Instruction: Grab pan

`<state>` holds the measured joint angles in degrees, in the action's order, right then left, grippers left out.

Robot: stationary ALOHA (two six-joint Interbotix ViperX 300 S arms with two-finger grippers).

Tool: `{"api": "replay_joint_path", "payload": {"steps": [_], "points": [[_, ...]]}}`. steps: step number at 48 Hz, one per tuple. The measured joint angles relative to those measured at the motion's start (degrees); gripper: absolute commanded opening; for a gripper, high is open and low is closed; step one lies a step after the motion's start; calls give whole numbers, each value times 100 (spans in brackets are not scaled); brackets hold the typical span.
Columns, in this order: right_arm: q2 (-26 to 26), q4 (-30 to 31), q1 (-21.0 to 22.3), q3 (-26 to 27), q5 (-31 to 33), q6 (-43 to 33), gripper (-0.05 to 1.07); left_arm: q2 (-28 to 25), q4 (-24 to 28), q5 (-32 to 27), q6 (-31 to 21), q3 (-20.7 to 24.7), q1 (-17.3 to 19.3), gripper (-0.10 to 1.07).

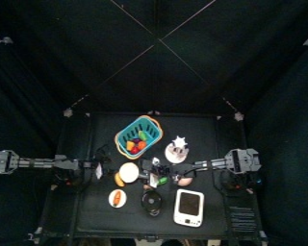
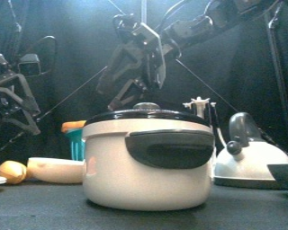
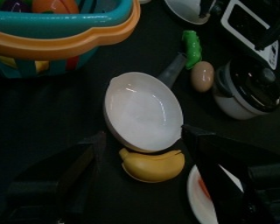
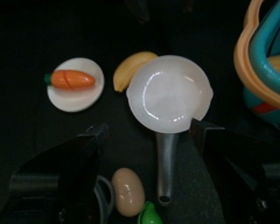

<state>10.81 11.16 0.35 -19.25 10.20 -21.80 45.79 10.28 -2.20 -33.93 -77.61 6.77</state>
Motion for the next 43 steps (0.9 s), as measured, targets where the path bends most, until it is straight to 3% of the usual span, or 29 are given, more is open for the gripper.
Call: {"api": "replay_joint_path", "payload": {"steps": [33,43], "points": [[729,-26,35,35,272,0,102,0,0,0,9,9,18,101],[905,-18,123,35,281,0,94,9,0,18,9,9,26,101]]}}
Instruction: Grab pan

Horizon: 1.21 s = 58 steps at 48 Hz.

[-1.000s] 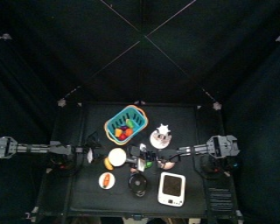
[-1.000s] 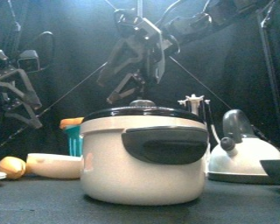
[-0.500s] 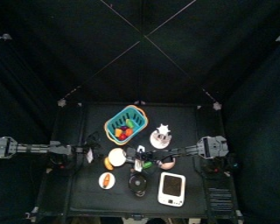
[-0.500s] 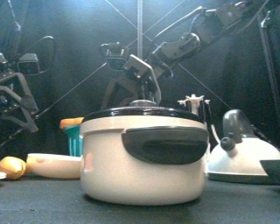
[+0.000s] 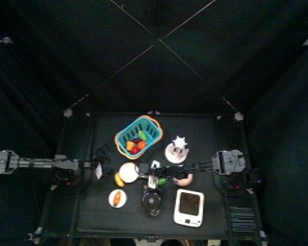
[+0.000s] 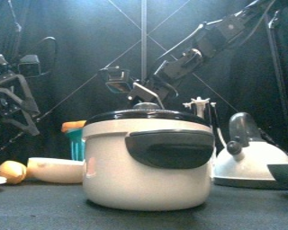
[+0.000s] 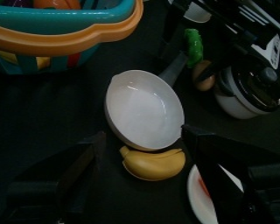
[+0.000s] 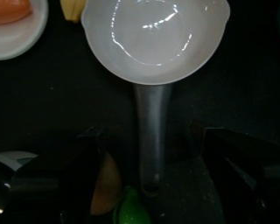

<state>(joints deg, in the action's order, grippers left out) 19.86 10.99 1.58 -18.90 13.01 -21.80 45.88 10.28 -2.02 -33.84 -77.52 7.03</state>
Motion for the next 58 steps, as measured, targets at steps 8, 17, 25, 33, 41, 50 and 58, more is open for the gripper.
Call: {"api": "replay_joint_path", "payload": {"steps": [8,17,25,33,41,50,58], "points": [[70,9,9,18,9,0,81,0,0,105,0,0,0,101],[70,0,9,18,9,9,65,0,-9,123,0,0,0,101],[70,0,18,26,9,0,55,0,-9,132,0,0,0,101],[70,26,18,26,18,9,50,0,-9,132,0,0,0,101],[70,123,9,26,53,9,44,0,-9,132,0,0,9,101],[26,229,-9,26,79,9,33,0,-9,132,0,0,9,101],[26,246,0,26,79,9,30,0,-9,132,0,0,9,101]]}}
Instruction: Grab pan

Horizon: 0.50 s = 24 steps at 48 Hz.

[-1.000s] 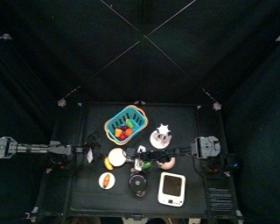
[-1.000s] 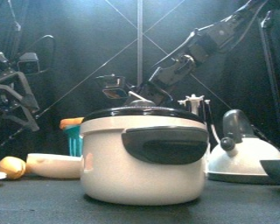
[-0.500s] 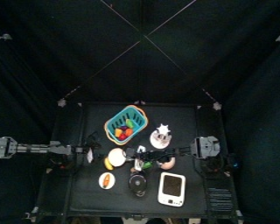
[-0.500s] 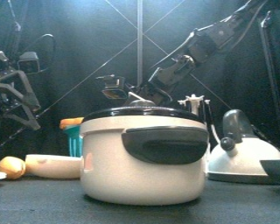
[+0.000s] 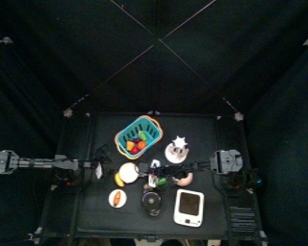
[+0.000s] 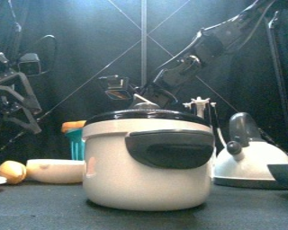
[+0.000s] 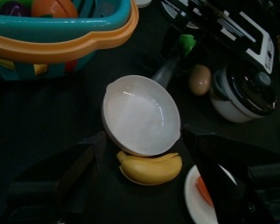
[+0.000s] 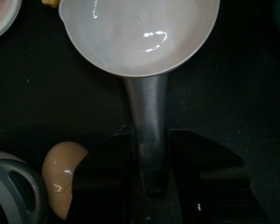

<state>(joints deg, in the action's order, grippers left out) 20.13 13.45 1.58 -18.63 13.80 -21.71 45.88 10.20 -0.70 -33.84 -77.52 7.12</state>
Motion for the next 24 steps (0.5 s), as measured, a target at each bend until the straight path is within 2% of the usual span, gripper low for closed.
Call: {"api": "replay_joint_path", "payload": {"steps": [9,24], "points": [[-105,0,-9,-26,0,0,29,0,0,-9,0,0,0,101],[-571,0,-9,-246,-105,0,29,0,0,0,0,0,0,101]]}}
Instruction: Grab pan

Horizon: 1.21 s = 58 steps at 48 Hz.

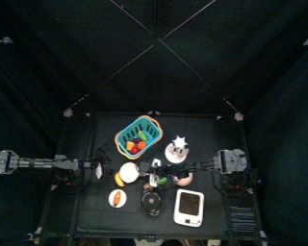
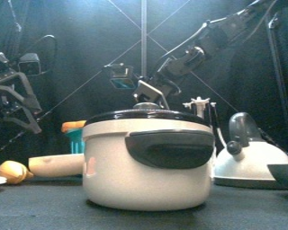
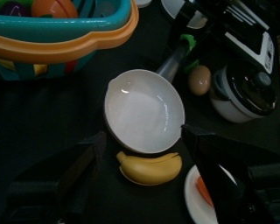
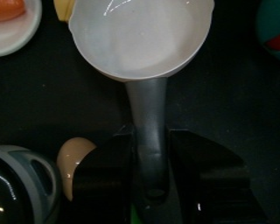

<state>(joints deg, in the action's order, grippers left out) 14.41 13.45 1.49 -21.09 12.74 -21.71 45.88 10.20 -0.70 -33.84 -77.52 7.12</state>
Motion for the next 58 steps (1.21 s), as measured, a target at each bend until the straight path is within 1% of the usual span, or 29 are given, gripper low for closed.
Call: {"api": "replay_joint_path", "payload": {"steps": [9,16,34,38,58], "points": [[-264,0,0,-158,-26,0,29,0,0,0,0,0,0,101],[-624,0,-26,-352,-35,0,29,0,0,0,0,0,0,101],[-1529,-44,-510,-940,70,-9,29,0,9,-9,9,0,-9,101],[-1714,-70,-554,-1046,62,-9,29,0,9,-9,9,0,0,101],[-1802,-62,-545,-1239,97,-9,29,9,-97,-9,-9,9,0,101]]}}
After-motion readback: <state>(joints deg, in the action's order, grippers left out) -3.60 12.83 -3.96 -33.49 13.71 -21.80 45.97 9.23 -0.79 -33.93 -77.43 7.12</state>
